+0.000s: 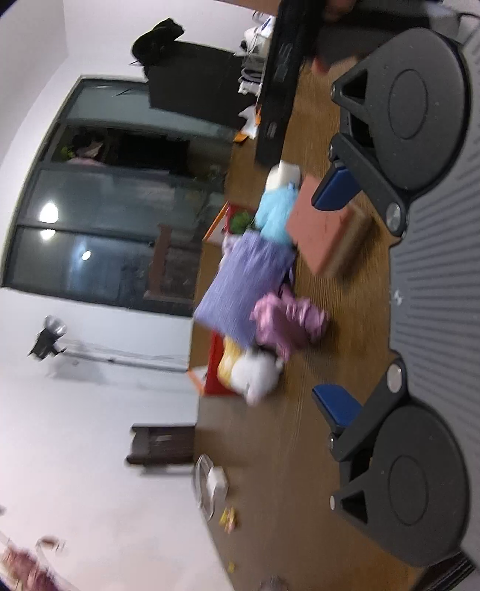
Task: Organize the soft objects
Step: 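Lower the left tool onto the pink sponge block and close it, then carry the sponge block into the cardboard box and open the left tool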
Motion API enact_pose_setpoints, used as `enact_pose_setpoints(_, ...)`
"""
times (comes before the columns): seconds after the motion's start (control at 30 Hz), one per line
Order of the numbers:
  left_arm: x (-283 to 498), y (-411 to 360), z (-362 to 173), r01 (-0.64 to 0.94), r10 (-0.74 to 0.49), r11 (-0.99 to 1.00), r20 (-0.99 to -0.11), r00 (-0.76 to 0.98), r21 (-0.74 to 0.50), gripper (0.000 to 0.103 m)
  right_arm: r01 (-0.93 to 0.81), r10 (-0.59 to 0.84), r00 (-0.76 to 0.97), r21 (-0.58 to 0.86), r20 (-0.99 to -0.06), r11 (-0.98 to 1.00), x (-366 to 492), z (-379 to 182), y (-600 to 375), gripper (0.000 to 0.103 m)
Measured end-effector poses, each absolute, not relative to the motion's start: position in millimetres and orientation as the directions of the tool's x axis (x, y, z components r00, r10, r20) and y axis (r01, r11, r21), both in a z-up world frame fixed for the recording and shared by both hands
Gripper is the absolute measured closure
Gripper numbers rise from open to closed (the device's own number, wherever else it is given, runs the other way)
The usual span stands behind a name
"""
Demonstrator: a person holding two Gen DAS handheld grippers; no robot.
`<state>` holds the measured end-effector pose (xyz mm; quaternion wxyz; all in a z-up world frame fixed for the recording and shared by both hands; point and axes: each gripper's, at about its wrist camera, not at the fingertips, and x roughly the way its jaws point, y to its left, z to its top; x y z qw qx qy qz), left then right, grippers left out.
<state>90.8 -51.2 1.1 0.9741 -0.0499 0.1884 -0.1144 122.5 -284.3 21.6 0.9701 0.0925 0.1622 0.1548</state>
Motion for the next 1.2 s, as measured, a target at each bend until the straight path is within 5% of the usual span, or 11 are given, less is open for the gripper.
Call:
enact_pose_setpoints(0.13, 125, -68, -3, 0.252, -0.331, 0.939, -0.421, 0.845, -0.232, 0.028, -0.279, 0.348, 0.85, 0.223, -0.396, 0.934, 170, 21, -285, 0.005)
enact_pose_setpoints(0.27, 152, -71, -10, 0.268, -0.406, 0.904, -0.477, 0.78, -0.332, 0.046, -0.332, 0.458, 0.768, 0.332, -0.448, 0.883, 198, 9, -293, 0.04)
enact_pose_setpoints(0.43, 169, -69, -17, 0.254, -0.413, 0.901, -0.515, 0.751, -0.352, 0.063, -0.348, 0.482, 0.715, 0.34, -0.507, 0.874, 203, -4, -289, 0.071)
enact_pose_setpoints(0.77, 172, -56, -12, 0.279, -0.461, 0.875, -0.507, 0.728, -0.396, 0.062, -0.326, 0.519, 0.733, 0.442, -0.44, 0.836, 155, -2, -303, 0.069)
enact_pose_setpoints(1.0, 186, -65, -16, 0.276, -0.472, 0.871, -0.534, 0.701, -0.407, 0.065, -0.289, 0.519, 0.71, 0.475, -0.476, 0.831, 173, -13, -299, 0.069)
enact_pose_setpoints(1.2, 202, -70, 27, 0.359, -0.508, 0.853, -0.447, 0.736, -0.379, 0.066, -0.288, 0.482, 0.771, 0.447, -0.417, 0.847, 177, 21, -300, 0.069)
